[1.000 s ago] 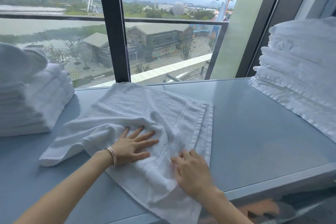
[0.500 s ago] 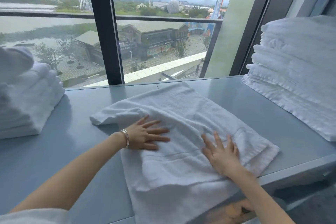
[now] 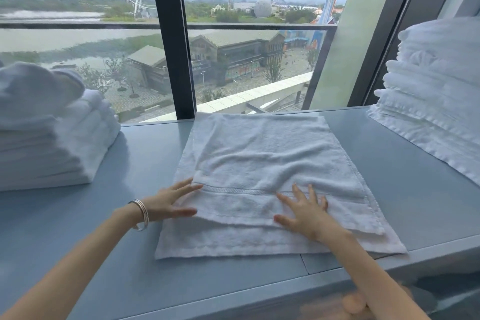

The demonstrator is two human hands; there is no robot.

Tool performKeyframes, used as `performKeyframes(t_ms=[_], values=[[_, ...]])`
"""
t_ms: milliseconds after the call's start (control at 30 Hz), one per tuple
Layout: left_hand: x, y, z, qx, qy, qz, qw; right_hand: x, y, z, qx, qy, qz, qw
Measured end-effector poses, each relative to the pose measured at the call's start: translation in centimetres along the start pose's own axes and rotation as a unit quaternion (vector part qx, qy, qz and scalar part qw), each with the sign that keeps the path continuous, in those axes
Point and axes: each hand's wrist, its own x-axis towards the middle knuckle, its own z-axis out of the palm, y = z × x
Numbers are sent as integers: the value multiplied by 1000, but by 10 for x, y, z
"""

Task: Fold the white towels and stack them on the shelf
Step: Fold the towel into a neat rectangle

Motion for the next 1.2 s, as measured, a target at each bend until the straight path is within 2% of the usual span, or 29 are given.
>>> performKeyframes(t_ms=[100, 200, 300, 367, 433, 567, 667, 767, 833, 900, 933, 967, 1033, 1133, 1200], values=[[-21, -4, 11, -18, -22, 31, 999, -6, -35, -1, 1, 86, -138, 987], [-25, 6, 17, 47, 43, 21, 998, -7, -74, 9, 36, 135, -232, 963], [-23, 18, 24, 183, 150, 11, 972, -2, -83, 17, 19, 173, -239, 955], [-22, 20, 28, 251, 277, 79, 924, 0, -74, 17, 0, 185, -231, 955], [-24, 21, 30, 213, 339, 109, 910, 0, -67, 18, -21, 183, -235, 954], [-28, 28, 9, 130, 418, 135, 889, -1, -65, 7, -32, 70, -203, 976], [-32, 36, -8, 143, 416, 136, 888, 1, -73, 0, -70, 88, -237, 965], [-43, 38, -25, 190, 433, 135, 871, 3, -71, -13, -60, 155, -236, 957], [-55, 43, -34, 251, 461, 132, 841, 3, -66, -34, 7, 266, -193, 944], [-68, 56, -32, 316, 491, 142, 799, -11, -63, -59, 86, 404, -197, 889], [-75, 62, -27, 336, 495, 150, 787, -19, -62, -63, 102, 447, -209, 864], [-81, 66, -17, 347, 488, 151, 786, -28, -61, -61, 101, 458, -220, 856], [-90, 62, 5, 348, 447, 137, 812, -42, -58, -38, 92, 399, -236, 881], [-99, 46, 43, 297, 343, 128, 882, -56, -51, 9, 57, 205, -210, 954], [-100, 41, 62, 265, 301, 123, 908, -56, -45, 27, 50, 133, -181, 973]])
